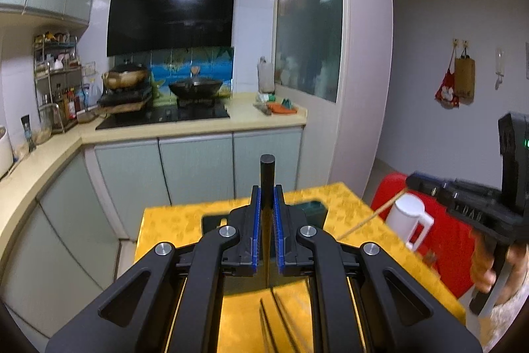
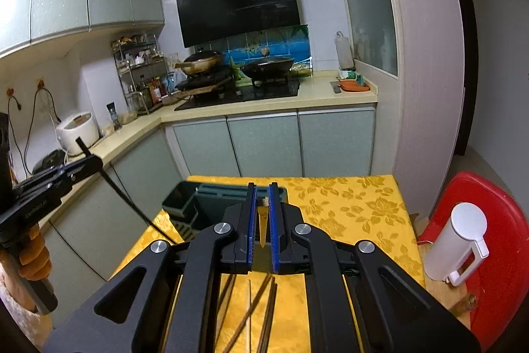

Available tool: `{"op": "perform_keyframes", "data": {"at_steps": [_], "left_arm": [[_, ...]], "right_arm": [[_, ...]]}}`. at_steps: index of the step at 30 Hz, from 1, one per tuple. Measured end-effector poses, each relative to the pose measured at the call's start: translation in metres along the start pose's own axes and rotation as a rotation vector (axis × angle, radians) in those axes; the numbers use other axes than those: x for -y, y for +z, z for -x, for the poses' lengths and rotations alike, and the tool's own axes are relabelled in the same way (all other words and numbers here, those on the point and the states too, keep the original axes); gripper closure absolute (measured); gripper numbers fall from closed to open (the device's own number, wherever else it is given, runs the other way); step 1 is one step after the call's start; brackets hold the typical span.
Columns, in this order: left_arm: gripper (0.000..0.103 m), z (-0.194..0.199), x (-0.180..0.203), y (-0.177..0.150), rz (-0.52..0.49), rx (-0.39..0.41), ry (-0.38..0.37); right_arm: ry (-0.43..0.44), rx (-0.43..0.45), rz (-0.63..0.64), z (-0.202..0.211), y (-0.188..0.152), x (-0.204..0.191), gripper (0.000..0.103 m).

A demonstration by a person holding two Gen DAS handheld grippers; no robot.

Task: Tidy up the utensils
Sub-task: 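Carry both chopsticks over the green holder and open both tools to drop them in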

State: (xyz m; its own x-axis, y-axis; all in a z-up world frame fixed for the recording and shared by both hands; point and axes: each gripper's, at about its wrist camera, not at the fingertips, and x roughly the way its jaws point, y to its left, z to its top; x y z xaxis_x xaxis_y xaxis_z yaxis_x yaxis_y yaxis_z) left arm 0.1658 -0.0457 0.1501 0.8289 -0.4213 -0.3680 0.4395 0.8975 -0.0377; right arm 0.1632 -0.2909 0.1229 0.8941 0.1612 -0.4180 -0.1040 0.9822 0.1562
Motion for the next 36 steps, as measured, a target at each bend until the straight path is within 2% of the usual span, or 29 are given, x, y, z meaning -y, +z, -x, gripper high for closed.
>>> {"op": "perform_keyframes", "data": {"at_steps": [5,9,13,18,21,25,26,27,28,29,30,31,33,36], "left_arm": [[0.096,-0.006,0.011,0.026,-0.011,0.052,0.015],[0.096,-0.024,0.014,0.032,-0.009,0.044,0.032],[0.096,-0.056,0.012,0.02,-0.001,-0.016,0.046],[0.096,-0.091,0.001,-0.01,0.006,-0.105,0.075],[0.096,-0.102,-0.007,-0.024,0.016,-0.139,0.087],[0.095,-0.105,-0.014,-0.03,0.033,-0.146,0.095],[0.093,-0.103,-0.014,-0.03,0.035,-0.145,0.098],[0.084,-0.102,-0.015,-0.03,0.038,-0.143,0.098],[0.078,-0.1,-0.016,-0.03,0.041,-0.138,0.098],[0.063,-0.097,-0.015,-0.03,0.043,-0.132,0.1],[0.054,-0.093,-0.015,-0.029,0.045,-0.12,0.103],[0.052,-0.09,-0.016,-0.028,0.046,-0.111,0.102],[0.041,-0.084,-0.016,-0.028,0.044,-0.097,0.101],[0.029,-0.071,-0.017,-0.028,0.049,-0.075,0.105]], "right_arm": [[-0.008,0.001,0.007,-0.008,0.013,-0.004,0.095],[-0.01,-0.008,0.011,-0.017,0.021,-0.008,0.095],[-0.068,-0.107,0.019,-0.046,0.019,-0.011,0.095],[-0.086,-0.187,0.038,-0.079,0.002,-0.016,0.095],[-0.088,-0.2,0.05,-0.091,-0.006,-0.018,0.095],[-0.095,-0.195,0.058,-0.098,-0.014,-0.02,0.095],[-0.088,-0.199,0.053,-0.1,-0.015,-0.019,0.094],[-0.083,-0.202,0.048,-0.101,-0.016,-0.018,0.093],[-0.08,-0.203,0.044,-0.102,-0.015,-0.017,0.088],[-0.078,-0.203,0.037,-0.102,-0.016,-0.016,0.08],[-0.079,-0.201,0.029,-0.101,-0.015,-0.015,0.061],[-0.082,-0.188,0.015,-0.098,-0.015,-0.014,0.047],[-0.085,-0.165,0.004,-0.092,-0.014,-0.012,0.046],[-0.092,-0.145,0.006,-0.083,-0.012,-0.011,0.046]]}}
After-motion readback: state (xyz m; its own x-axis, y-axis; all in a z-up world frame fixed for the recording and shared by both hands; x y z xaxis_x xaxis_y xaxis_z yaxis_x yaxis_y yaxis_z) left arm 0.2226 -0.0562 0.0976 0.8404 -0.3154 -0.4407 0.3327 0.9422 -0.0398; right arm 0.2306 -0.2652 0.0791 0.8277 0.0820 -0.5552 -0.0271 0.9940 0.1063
